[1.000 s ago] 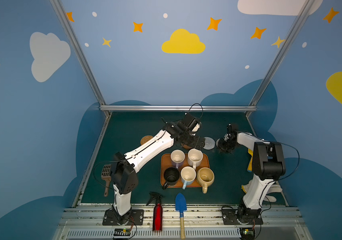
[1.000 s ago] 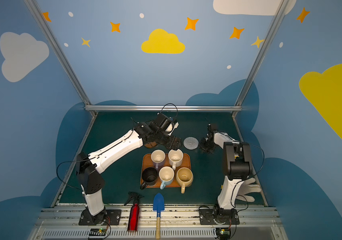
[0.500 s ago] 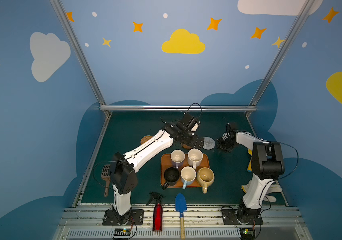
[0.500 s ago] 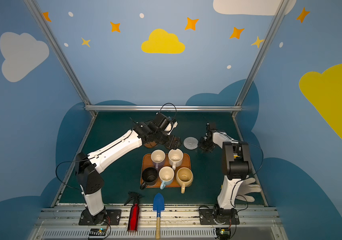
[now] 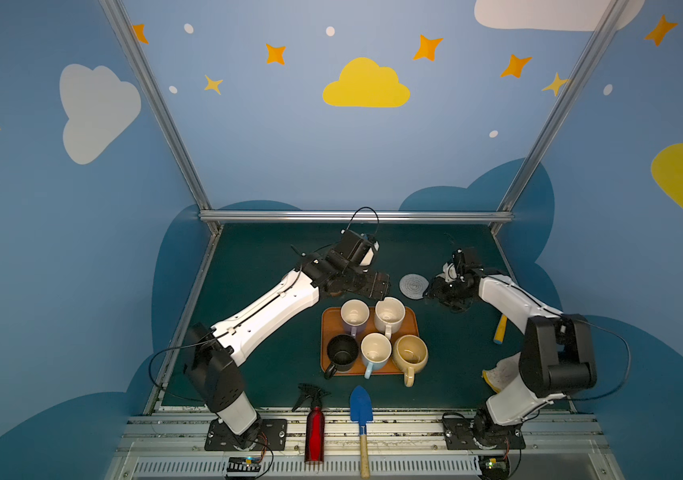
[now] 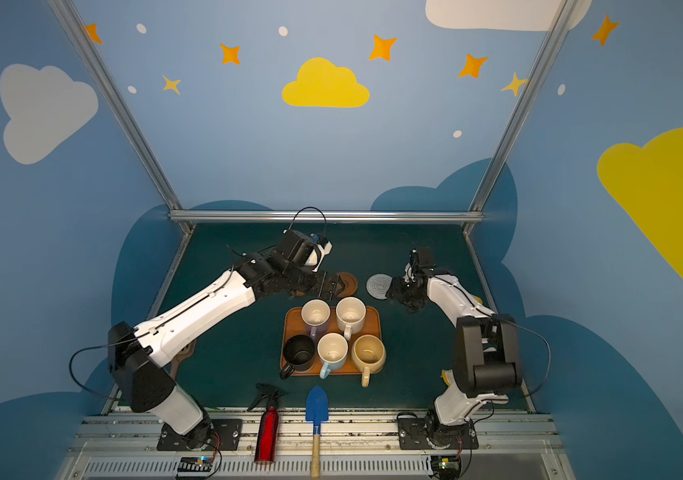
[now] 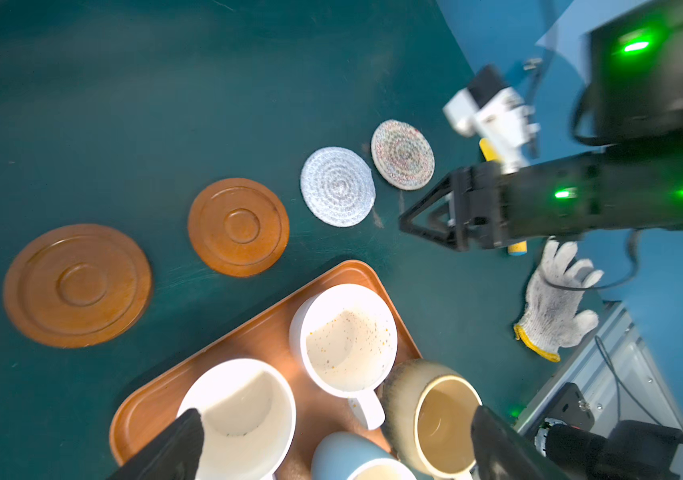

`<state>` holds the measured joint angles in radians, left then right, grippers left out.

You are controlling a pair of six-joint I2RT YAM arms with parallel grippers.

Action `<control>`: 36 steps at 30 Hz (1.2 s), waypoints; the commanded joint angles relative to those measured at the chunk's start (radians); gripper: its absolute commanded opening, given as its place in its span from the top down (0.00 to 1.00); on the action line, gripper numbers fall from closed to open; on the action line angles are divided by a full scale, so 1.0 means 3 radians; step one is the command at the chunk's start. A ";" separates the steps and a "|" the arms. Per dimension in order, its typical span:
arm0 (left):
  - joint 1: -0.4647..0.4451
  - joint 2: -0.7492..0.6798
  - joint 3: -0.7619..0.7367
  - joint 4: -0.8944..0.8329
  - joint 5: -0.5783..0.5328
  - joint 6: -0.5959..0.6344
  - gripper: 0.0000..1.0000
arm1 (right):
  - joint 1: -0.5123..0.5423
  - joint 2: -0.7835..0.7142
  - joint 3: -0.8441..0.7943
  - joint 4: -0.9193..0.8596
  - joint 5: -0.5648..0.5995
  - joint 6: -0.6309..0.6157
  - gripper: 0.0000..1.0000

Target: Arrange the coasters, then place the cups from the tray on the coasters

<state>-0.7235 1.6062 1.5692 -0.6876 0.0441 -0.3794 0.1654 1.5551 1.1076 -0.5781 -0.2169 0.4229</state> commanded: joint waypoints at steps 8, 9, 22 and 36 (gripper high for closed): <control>0.0095 -0.0817 -0.0691 -0.0361 -0.0219 -0.0366 0.09 | 0.0192 -0.1155 -0.0229 -0.0343 -0.0137 -0.0219 0.15; 0.0093 -0.0858 -0.0815 -0.0399 -0.0308 -0.0455 0.14 | 0.0218 -0.1247 -0.0286 -0.0319 -0.0186 -0.0209 0.16; -0.0201 -0.0769 -0.1444 0.0038 -0.0607 -0.0870 0.22 | 0.0430 -0.1425 -0.0605 -0.0270 -0.0458 0.0074 0.11; -0.0380 -0.0133 -0.1168 -0.0117 -0.0712 -0.0821 0.35 | 0.0471 -0.1422 -0.0628 -0.0195 -0.0544 0.0148 0.11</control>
<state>-0.8185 1.5753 1.2091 -0.7029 -0.1417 -0.6323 0.3027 1.1328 0.9283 -0.6518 -0.3618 0.4534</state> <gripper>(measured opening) 0.650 0.888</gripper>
